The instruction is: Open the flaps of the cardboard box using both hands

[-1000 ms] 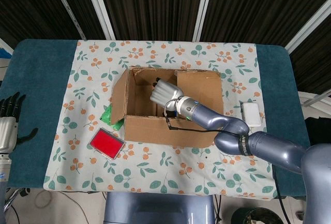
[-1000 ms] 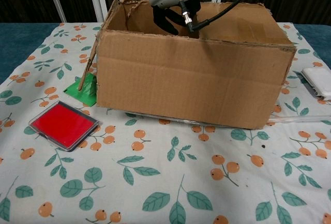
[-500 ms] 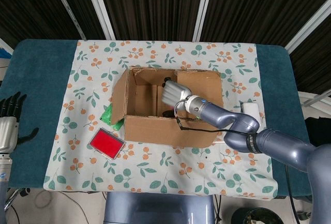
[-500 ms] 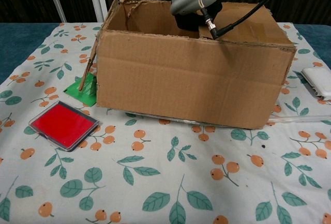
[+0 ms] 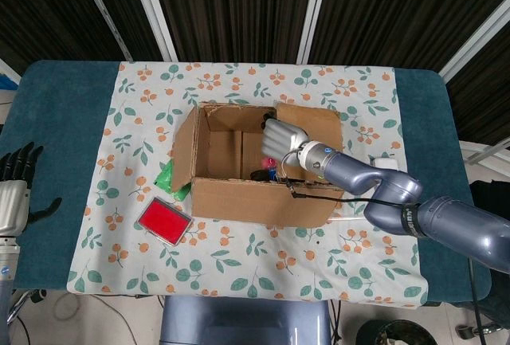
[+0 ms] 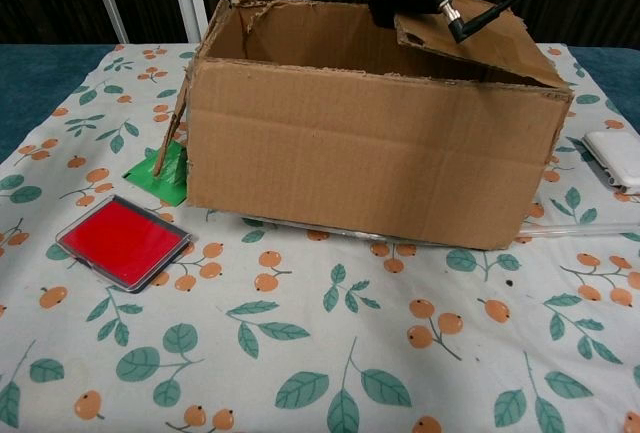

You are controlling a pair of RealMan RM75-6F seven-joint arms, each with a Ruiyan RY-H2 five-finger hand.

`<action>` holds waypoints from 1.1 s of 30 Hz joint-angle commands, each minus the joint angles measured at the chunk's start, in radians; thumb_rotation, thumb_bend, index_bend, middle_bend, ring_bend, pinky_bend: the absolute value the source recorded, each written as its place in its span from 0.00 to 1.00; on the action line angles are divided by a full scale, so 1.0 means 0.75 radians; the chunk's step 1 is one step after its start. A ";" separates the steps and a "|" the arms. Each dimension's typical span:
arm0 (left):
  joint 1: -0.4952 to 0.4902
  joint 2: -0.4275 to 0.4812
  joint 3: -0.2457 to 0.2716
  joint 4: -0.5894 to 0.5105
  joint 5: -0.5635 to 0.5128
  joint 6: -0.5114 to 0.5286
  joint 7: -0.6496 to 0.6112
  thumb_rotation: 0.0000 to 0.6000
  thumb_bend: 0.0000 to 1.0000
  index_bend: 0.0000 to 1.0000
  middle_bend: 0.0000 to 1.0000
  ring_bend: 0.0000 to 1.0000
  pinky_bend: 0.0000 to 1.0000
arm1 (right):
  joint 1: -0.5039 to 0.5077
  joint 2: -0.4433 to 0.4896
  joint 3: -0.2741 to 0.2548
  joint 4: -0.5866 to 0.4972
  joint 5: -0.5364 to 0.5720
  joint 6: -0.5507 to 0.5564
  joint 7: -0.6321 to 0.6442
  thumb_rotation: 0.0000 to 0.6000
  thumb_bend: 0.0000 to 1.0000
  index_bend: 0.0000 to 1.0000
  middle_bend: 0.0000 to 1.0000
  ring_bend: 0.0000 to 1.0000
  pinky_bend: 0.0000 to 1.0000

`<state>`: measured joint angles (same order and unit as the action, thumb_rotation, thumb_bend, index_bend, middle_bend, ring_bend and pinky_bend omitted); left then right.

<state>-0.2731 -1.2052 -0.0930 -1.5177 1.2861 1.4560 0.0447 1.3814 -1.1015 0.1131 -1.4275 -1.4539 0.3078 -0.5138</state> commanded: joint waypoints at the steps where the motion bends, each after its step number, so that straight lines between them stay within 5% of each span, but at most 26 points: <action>1: 0.003 0.002 -0.008 0.001 -0.003 -0.002 -0.001 1.00 0.19 0.00 0.00 0.00 0.04 | 0.003 0.034 0.000 -0.024 0.009 0.001 -0.002 1.00 1.00 0.66 0.52 0.26 0.23; 25: 0.021 0.003 -0.041 0.004 0.005 -0.039 0.010 1.00 0.19 0.00 0.00 0.00 0.03 | -0.016 0.356 -0.022 -0.210 0.054 0.000 -0.079 1.00 1.00 0.65 0.50 0.24 0.23; 33: 0.026 0.004 -0.050 0.001 0.004 -0.047 0.017 1.00 0.20 0.00 0.00 0.00 0.03 | -0.053 0.432 -0.037 -0.258 0.071 0.013 -0.083 1.00 1.00 0.53 0.48 0.23 0.23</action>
<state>-0.2538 -1.2020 -0.1309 -1.5170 1.2894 1.4212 0.0571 1.3457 -0.7806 0.0876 -1.6171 -1.4034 0.3143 -0.5759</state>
